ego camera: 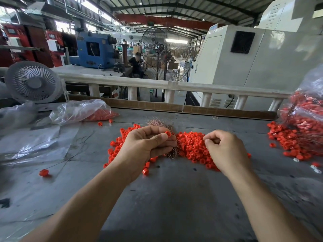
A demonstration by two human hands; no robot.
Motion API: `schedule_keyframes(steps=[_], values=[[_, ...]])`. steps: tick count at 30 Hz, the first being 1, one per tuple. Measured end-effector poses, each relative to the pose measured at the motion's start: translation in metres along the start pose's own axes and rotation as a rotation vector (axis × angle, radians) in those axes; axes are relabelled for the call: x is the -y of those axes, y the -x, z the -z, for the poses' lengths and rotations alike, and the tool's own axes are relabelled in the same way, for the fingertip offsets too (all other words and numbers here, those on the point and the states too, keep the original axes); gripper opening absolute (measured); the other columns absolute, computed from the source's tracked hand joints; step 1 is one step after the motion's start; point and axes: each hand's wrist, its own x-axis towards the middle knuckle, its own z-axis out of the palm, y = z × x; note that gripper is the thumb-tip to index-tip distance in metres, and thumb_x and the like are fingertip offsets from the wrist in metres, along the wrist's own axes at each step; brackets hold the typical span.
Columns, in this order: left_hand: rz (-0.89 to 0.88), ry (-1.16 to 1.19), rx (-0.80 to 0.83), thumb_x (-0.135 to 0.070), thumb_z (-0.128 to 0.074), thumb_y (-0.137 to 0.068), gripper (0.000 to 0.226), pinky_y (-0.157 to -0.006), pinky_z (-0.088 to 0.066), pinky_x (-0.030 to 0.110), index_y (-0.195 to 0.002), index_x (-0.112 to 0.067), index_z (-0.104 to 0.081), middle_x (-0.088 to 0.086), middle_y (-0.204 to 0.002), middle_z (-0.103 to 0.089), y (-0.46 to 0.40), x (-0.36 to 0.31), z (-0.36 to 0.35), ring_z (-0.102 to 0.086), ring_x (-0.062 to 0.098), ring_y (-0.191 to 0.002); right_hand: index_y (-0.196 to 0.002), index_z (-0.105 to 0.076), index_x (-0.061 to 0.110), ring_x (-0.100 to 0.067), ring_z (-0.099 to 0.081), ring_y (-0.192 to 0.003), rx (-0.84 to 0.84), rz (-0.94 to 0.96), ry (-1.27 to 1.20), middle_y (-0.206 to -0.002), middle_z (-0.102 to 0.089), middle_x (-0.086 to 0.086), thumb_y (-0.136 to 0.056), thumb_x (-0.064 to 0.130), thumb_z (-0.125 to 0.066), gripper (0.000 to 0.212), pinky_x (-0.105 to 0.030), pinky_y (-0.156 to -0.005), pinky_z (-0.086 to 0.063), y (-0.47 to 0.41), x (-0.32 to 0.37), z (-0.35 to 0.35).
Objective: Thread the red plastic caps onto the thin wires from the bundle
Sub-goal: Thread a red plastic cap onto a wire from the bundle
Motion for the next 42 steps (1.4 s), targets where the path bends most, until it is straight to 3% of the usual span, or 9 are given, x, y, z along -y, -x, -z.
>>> schedule_keyframes(steps=[4, 8, 16, 21, 23, 26, 31, 38, 42], values=[[0.0, -0.017, -0.006, -0.013, -0.072, -0.08, 0.031, -0.077, -0.062, 0.03, -0.108, 0.0, -0.068, 0.024, -0.106, -0.075, 0.0, 0.0, 0.0, -0.074, 0.035, -0.103, -0.071, -0.072, 0.034, -0.003, -0.066, -0.068, 0.167, 0.012, 0.068, -0.069, -0.07, 0.02, -0.086, 0.023, -0.075, 0.019, -0.027, -0.066, -0.053, 0.001, -0.004, -0.004], [0.003, -0.032, -0.009, -0.013, -0.071, -0.081, 0.03, -0.076, -0.062, 0.03, -0.107, 0.0, -0.068, 0.024, -0.106, -0.075, 0.002, 0.0, -0.001, -0.075, 0.034, -0.102, -0.079, -0.072, 0.035, -0.003, -0.062, -0.078, 0.267, 0.136, 0.136, -0.083, -0.067, 0.019, -0.085, 0.025, -0.079, 0.013, -0.028, -0.073, -0.05, 0.007, 0.001, -0.011], [0.012, -0.028, -0.022, -0.008, -0.068, -0.086, 0.025, -0.077, -0.063, 0.03, -0.109, 0.003, -0.066, 0.024, -0.104, -0.075, 0.003, -0.001, -0.002, -0.075, 0.034, -0.1, -0.094, -0.071, 0.037, -0.007, -0.048, -0.09, 0.284, 0.329, 0.385, -0.092, -0.049, 0.014, -0.09, 0.028, -0.072, 0.01, -0.027, -0.07, -0.036, 0.009, 0.008, -0.021], [0.012, -0.038, -0.028, -0.008, -0.068, -0.088, 0.024, -0.075, -0.062, 0.028, -0.11, 0.003, -0.067, 0.024, -0.105, -0.075, 0.003, -0.002, -0.002, -0.075, 0.034, -0.101, -0.092, -0.068, 0.032, -0.011, -0.057, -0.1, 0.251, 0.336, 0.372, -0.099, -0.055, 0.013, -0.094, 0.03, -0.068, 0.004, -0.029, -0.071, -0.038, 0.009, 0.009, -0.024], [0.008, -0.037, -0.032, -0.01, -0.069, -0.086, 0.027, -0.075, -0.062, 0.028, -0.11, 0.002, -0.067, 0.024, -0.105, -0.075, 0.003, -0.003, -0.001, -0.075, 0.034, -0.101, -0.09, -0.067, 0.03, -0.008, -0.059, -0.096, 0.223, 0.314, 0.272, -0.097, -0.059, 0.015, -0.095, 0.028, -0.069, 0.006, -0.026, -0.069, -0.038, 0.009, 0.008, -0.024], [0.007, -0.05, -0.032, -0.007, -0.067, -0.091, 0.021, -0.075, -0.062, 0.029, -0.111, 0.002, -0.067, 0.023, -0.105, -0.076, 0.003, -0.002, -0.001, -0.075, 0.033, -0.101, -0.086, -0.069, 0.029, 0.004, -0.061, -0.081, 0.205, 0.207, -0.096, -0.079, -0.066, 0.019, -0.093, 0.023, -0.072, 0.01, -0.009, -0.063, -0.038, 0.011, 0.01, -0.021], [0.012, -0.059, -0.034, -0.008, -0.068, -0.089, 0.024, -0.075, -0.062, 0.029, -0.11, 0.002, -0.066, 0.022, -0.103, -0.076, 0.003, -0.002, -0.004, -0.076, 0.032, -0.099, -0.09, -0.074, 0.023, -0.006, -0.059, -0.059, 0.239, 0.029, -0.702, -0.067, -0.069, 0.006, -0.095, 0.014, -0.071, 0.011, -0.027, -0.057, -0.048, 0.017, 0.024, -0.013], [0.012, -0.017, -0.013, -0.015, -0.071, -0.078, 0.036, -0.077, -0.062, 0.03, -0.109, 0.002, -0.066, 0.024, -0.104, -0.075, 0.005, -0.001, -0.006, -0.075, 0.034, -0.1, -0.094, -0.076, 0.015, -0.007, -0.07, -0.078, 0.331, 0.028, -0.847, -0.08, -0.076, 0.001, -0.094, 0.004, -0.069, 0.014, -0.021, -0.063, -0.055, 0.025, 0.036, -0.014], [0.01, -0.011, -0.029, -0.014, -0.072, -0.076, 0.035, -0.076, -0.062, 0.029, -0.108, 0.001, -0.068, 0.025, -0.104, -0.075, 0.004, -0.001, -0.005, -0.075, 0.034, -0.099, -0.092, -0.077, 0.018, -0.008, -0.066, -0.072, 0.325, 0.048, -0.815, -0.076, -0.074, 0.002, -0.094, 0.006, -0.07, 0.014, -0.02, -0.064, -0.054, 0.026, 0.035, -0.014]])
